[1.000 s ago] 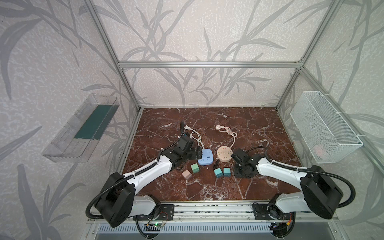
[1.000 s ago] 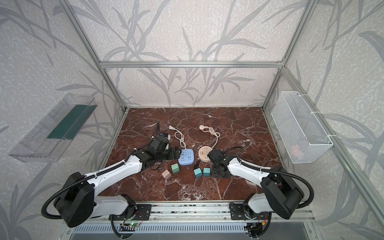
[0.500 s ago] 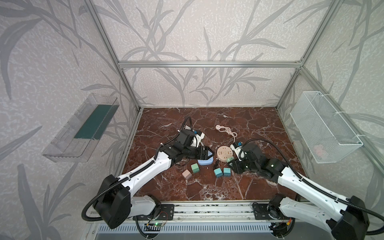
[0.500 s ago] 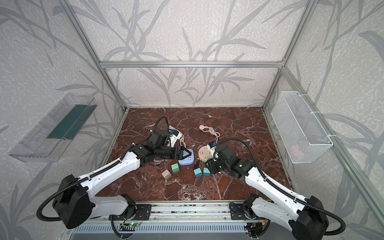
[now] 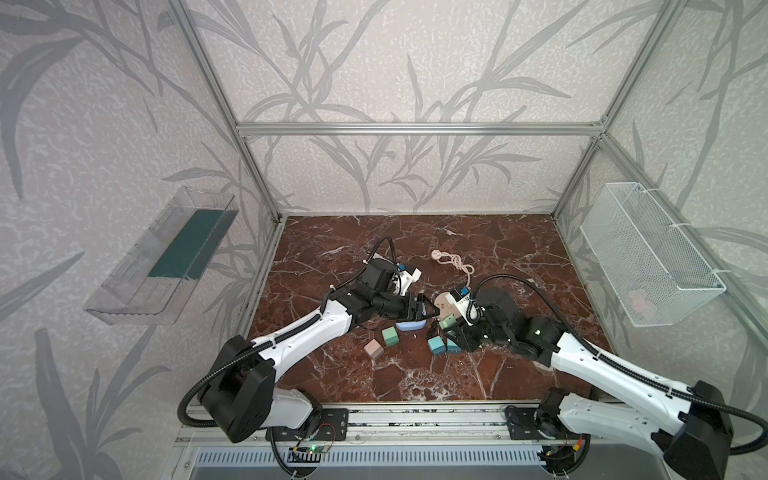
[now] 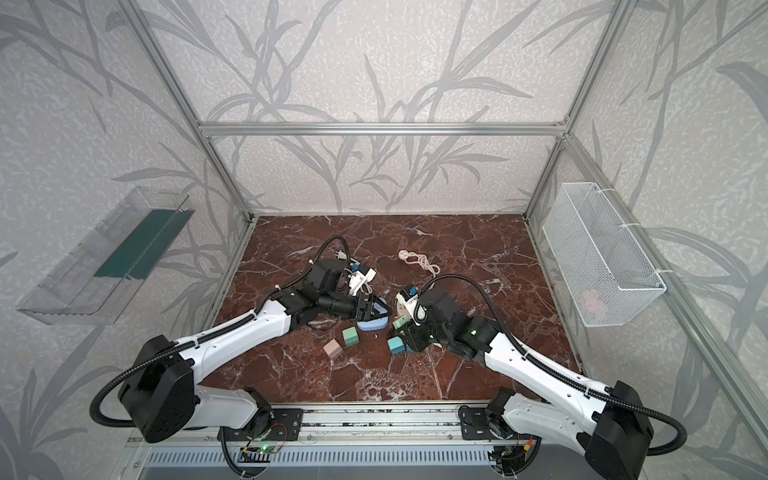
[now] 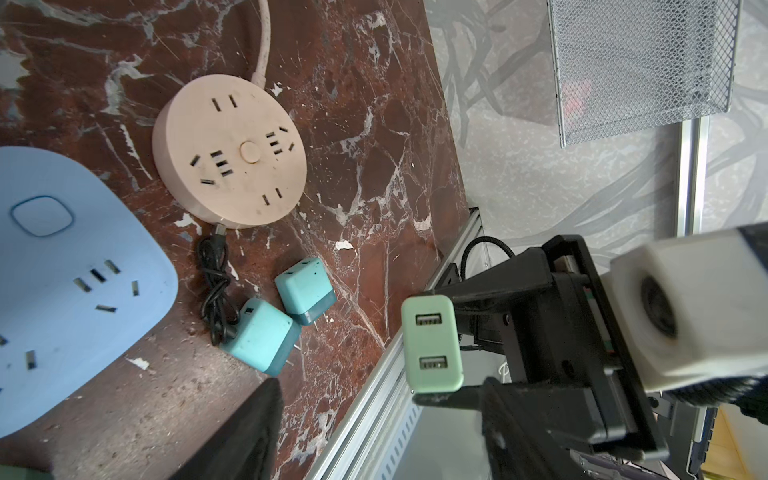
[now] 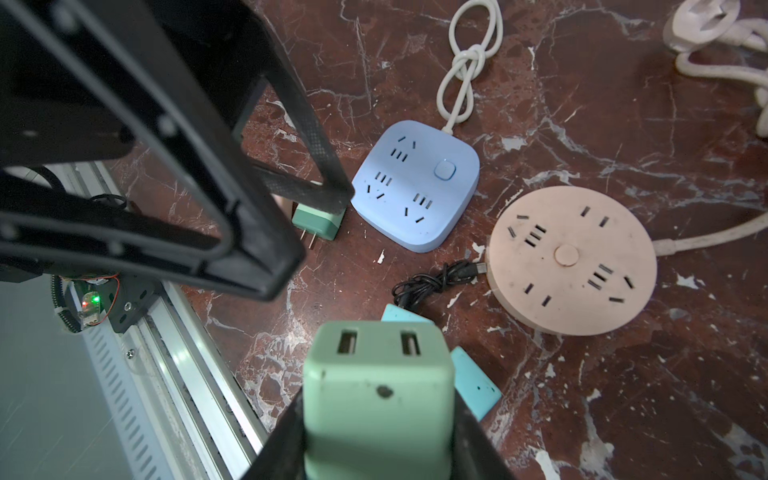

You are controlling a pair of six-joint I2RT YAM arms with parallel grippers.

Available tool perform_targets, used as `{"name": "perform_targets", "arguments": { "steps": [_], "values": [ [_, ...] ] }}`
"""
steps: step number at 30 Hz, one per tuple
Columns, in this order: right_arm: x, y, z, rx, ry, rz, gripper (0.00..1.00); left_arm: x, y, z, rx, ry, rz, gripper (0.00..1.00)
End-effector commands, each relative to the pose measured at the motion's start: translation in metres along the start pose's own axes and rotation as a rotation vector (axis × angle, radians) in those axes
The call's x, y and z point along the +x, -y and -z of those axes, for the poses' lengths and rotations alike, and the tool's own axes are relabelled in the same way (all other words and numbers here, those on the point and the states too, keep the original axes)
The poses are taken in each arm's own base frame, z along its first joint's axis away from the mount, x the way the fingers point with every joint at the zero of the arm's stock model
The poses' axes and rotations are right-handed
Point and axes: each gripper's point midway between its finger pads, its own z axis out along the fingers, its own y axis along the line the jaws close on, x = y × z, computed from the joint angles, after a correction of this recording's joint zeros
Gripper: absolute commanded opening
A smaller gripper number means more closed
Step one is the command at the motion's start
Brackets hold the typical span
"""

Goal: Insert the plug

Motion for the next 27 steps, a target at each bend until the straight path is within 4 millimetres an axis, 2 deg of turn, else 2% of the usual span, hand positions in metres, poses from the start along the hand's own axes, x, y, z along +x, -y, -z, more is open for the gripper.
{"name": "perform_targets", "arguments": {
  "steps": [1,16,27],
  "values": [
    [-0.021,-0.009,0.002,0.000,0.062,0.053,0.00,0.003,0.009,-0.005,0.044,-0.025,0.008,0.70],
    [-0.033,-0.010,-0.004,0.048,0.090,0.088,0.00,0.010,0.012,-0.013,0.036,-0.052,0.009,0.53],
    [-0.035,-0.008,-0.002,0.062,0.105,0.081,0.00,0.008,0.014,-0.017,0.049,-0.047,0.011,0.50]
  ]
}}
